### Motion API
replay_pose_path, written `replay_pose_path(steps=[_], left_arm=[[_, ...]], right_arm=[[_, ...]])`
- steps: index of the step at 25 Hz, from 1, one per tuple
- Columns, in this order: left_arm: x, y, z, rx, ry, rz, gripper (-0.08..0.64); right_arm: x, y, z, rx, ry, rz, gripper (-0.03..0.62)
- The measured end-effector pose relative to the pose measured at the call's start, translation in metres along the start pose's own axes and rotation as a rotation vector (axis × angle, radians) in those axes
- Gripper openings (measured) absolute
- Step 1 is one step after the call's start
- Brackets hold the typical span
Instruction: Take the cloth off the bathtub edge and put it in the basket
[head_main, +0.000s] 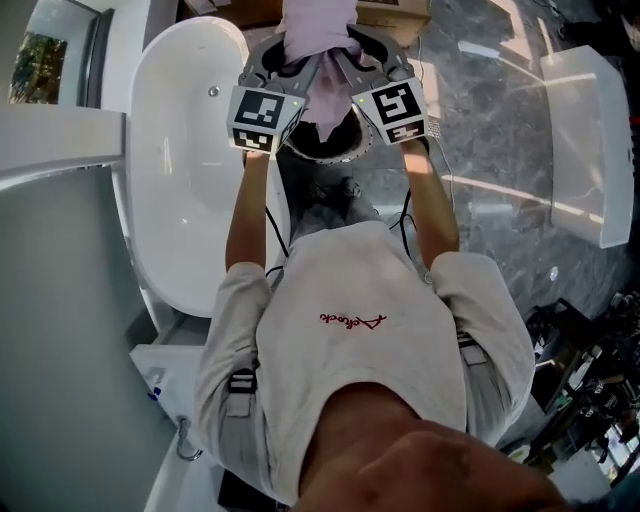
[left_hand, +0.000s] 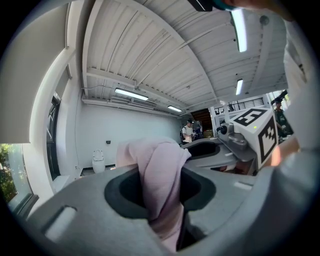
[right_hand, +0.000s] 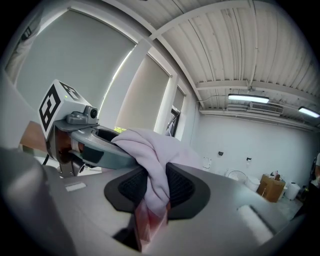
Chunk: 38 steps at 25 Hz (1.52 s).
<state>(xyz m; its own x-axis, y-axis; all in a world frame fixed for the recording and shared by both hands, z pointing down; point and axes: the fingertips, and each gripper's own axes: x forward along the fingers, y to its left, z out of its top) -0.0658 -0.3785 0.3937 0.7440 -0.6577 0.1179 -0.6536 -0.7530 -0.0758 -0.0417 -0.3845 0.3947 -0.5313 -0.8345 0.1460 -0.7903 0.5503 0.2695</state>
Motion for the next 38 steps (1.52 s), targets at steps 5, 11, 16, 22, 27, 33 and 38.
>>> replay_pose_path(steps=[5, 11, 16, 22, 27, 33, 38], left_arm=[[0.008, -0.006, -0.034, -0.036, 0.047, 0.002, 0.133], [0.021, -0.006, -0.072, -0.087, 0.085, 0.011, 0.133], [0.025, -0.012, -0.103, -0.119, 0.115, 0.011, 0.133], [0.032, -0.020, -0.137, -0.167, 0.153, 0.012, 0.133], [0.030, -0.022, -0.171, -0.212, 0.187, 0.014, 0.133], [0.029, -0.027, -0.214, -0.266, 0.231, 0.014, 0.133], [0.032, -0.026, -0.250, -0.305, 0.261, 0.016, 0.133]], right_arm=[[0.002, 0.006, -0.034, -0.001, 0.047, 0.034, 0.104], [0.013, 0.009, -0.073, 0.056, 0.067, 0.066, 0.104], [0.014, 0.016, -0.104, 0.061, 0.116, 0.098, 0.104], [0.015, 0.022, -0.140, 0.085, 0.158, 0.125, 0.104], [0.019, 0.038, -0.170, 0.119, 0.194, 0.146, 0.104], [0.023, 0.055, -0.210, 0.118, 0.251, 0.186, 0.104], [0.031, 0.066, -0.243, 0.137, 0.284, 0.205, 0.104]])
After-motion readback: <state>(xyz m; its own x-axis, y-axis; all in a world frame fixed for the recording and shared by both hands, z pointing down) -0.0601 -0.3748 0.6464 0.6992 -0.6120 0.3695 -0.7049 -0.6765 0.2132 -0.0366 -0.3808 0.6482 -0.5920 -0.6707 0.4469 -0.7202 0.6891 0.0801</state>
